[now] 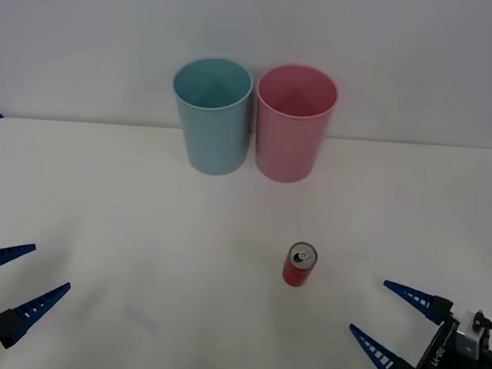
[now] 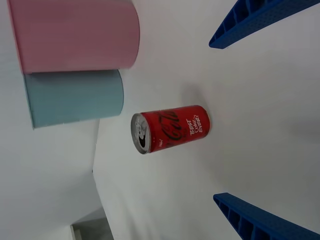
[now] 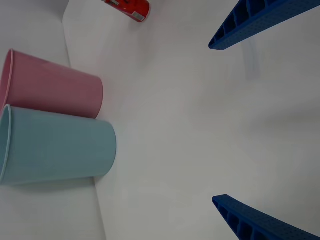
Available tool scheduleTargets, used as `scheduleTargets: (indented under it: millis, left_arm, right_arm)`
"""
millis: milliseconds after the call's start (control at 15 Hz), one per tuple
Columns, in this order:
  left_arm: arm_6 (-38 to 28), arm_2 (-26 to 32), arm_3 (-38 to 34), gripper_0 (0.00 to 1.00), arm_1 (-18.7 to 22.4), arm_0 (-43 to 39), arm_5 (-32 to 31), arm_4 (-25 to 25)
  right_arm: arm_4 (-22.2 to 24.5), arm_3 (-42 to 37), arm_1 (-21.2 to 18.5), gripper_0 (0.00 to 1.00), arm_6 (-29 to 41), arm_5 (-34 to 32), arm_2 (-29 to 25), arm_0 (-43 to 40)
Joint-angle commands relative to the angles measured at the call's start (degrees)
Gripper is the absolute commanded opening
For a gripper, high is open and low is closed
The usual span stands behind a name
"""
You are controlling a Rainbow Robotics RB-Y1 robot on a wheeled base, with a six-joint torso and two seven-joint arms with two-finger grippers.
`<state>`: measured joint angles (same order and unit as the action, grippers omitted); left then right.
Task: Grasp the object on the table and drop it into the matching bin: aluminum can to the light blue bin, PET bottle to the pink bin.
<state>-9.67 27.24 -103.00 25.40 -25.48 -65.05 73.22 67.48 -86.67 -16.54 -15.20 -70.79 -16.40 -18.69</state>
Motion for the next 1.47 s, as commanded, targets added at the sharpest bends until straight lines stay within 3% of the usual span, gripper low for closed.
scheduleTargets:
  millis: [67,533,733,1133,1467]
  left_arm:
    - [0.0,0.0,0.0,1.00,0.0,0.0,0.0,0.0]
    - [0.0,0.0,0.0,1.00,0.0,0.0,0.0,0.0]
    - [0.0,0.0,0.0,1.00,0.0,0.0,0.0,0.0]
    - [0.0,0.0,0.0,1.00,0.0,0.0,0.0,0.0]
    - [0.0,0.0,0.0,1.00,0.0,0.0,0.0,0.0]
  right_arm:
    - [2.7,0.0,3.4,1.00,-0.7,1.0,0.5,1.0]
    - [2.7,0.4,3.6,1.00,-2.6,7.2,5.7,2.1]
    - [2.6,6.2,4.2,1.00,-3.8,6.7,6.2,6.6]
    - [2.7,7.6,4.8,1.00,-6.2,11.7,9.1,9.6]
    - [2.7,13.5,6.5,1.00,-7.7,12.6,10.7,14.4]
